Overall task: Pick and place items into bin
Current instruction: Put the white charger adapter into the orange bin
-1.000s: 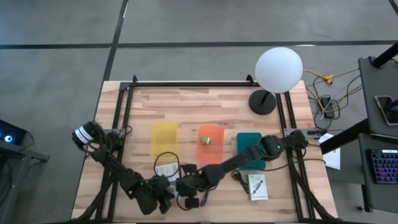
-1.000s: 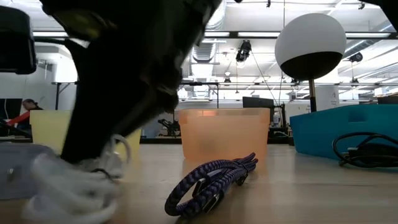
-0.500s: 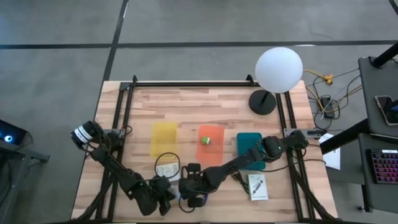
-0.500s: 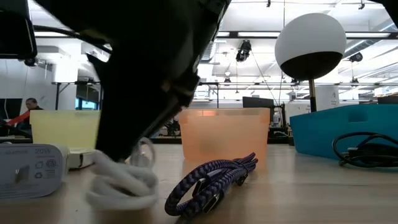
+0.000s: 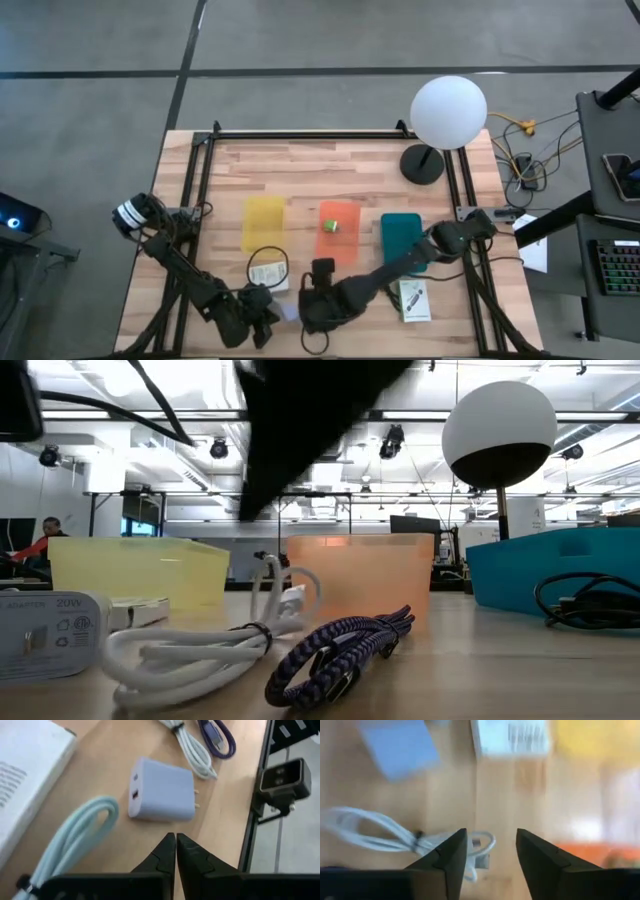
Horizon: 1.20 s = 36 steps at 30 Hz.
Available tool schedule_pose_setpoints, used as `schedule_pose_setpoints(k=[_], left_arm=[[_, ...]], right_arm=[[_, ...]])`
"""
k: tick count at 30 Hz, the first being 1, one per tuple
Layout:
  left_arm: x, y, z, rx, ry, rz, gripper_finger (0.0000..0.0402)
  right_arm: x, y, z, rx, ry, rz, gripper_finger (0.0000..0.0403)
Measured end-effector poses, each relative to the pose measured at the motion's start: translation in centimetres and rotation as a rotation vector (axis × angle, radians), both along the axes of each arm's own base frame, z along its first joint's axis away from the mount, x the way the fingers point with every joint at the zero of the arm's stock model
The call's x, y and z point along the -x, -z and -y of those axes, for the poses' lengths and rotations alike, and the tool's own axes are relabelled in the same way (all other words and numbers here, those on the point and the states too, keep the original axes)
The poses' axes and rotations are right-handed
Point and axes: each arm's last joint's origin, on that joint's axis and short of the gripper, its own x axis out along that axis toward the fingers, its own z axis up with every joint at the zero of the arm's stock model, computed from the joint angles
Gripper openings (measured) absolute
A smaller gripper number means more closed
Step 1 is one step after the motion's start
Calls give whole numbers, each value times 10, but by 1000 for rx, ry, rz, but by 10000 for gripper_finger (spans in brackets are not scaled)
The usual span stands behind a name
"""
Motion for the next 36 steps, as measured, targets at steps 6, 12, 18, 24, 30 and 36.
schedule_pose_setpoints(k=[6,12,18,24,30,36], left_arm=[[4,0,3,0,15,0,0],[4,1,3,-4,15,-3,0],[5,5,0,33,-14,-28,0],[0,5,-4,39,-36,-22,0],[-7,6,-9,18,-45,-16,0],[-12,13,-7,33,-42,-2,0]], right_arm=[[-10,-9,-7,-71,-241,46,191],[-26,10,6,-188,-139,53,174],[-32,22,14,-251,-87,30,137],[-33,40,12,-337,-65,-32,106],[-37,39,9,-364,-63,16,94],[-36,39,8,-372,-67,14,99]])
